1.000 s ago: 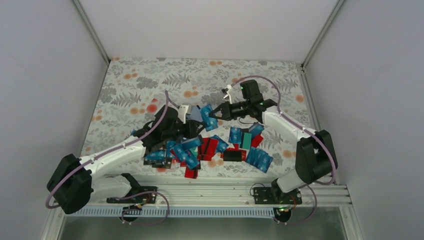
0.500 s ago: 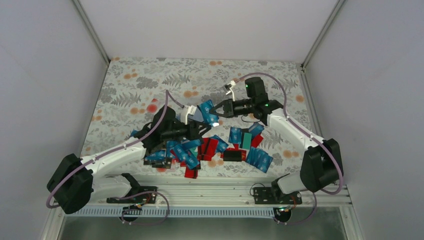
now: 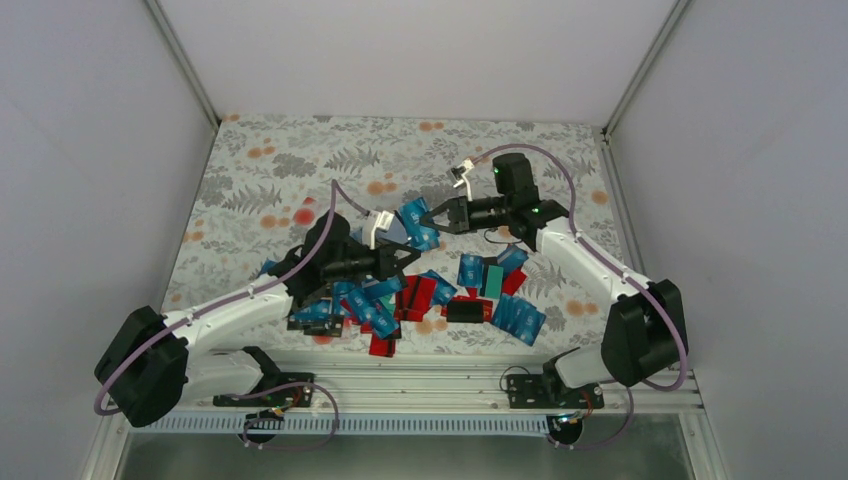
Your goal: Put the credit cards into the card holder
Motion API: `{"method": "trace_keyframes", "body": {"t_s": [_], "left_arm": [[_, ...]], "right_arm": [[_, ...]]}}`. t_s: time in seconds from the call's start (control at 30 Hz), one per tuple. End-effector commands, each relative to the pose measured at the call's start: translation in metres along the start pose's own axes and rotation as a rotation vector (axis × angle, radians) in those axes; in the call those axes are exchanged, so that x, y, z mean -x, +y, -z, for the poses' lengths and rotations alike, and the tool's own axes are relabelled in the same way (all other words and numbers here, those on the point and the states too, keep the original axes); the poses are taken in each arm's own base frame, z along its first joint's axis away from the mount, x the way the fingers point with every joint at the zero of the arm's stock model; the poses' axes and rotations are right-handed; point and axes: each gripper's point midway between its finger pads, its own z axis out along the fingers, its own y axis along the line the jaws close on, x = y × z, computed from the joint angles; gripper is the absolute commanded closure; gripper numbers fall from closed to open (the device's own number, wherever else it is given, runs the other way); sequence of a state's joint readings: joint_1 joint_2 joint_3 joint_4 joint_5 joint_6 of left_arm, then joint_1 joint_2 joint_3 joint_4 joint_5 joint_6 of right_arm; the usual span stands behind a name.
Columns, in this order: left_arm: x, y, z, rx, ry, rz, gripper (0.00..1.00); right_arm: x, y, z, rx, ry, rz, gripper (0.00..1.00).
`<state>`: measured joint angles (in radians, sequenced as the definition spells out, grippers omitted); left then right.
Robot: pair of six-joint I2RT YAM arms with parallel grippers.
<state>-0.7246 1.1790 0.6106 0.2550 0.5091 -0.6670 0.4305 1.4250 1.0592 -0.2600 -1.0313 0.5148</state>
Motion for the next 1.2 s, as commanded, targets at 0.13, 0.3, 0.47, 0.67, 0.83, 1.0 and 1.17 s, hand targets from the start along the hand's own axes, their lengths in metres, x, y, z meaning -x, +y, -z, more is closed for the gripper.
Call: {"method": "trace_keyframes", "body": {"t_s": [0.13, 0.3, 0.47, 0.67, 0.83, 1.0, 1.17], "left_arm": [[0.0, -0.003, 0.004, -0.016, -0.011, 0.012, 0.98], [-0.015, 0.011, 0.006, 0.029, 0.016, 0.057, 0.98], [-0.035, 0.023, 0.008, 0.046, 0.051, 0.097, 0.98], [-0.054, 0.041, 0.008, 0.1, 0.099, 0.135, 0.98], [-0.076, 0.068, 0.002, 0.184, 0.154, 0.204, 0.97], [-0.098, 0.1, 0.005, 0.321, 0.2, 0.257, 0.75], [-0.102, 0.115, 0.014, 0.422, 0.203, 0.254, 0.47]], "right_arm": [[0.007, 0.0, 0.008, -0.056, -0.033, 0.024, 0.91], [0.014, -0.009, 0.015, -0.093, -0.057, 0.023, 0.84], [0.018, -0.022, 0.013, -0.112, -0.065, -0.001, 0.84], [0.015, -0.037, 0.007, -0.124, -0.053, -0.032, 0.9], [0.008, -0.047, 0.005, -0.138, -0.044, -0.053, 0.96], [0.003, -0.053, 0.005, -0.148, -0.046, -0.071, 0.96], [0.005, -0.045, 0.005, -0.11, -0.065, -0.062, 0.96]]}}
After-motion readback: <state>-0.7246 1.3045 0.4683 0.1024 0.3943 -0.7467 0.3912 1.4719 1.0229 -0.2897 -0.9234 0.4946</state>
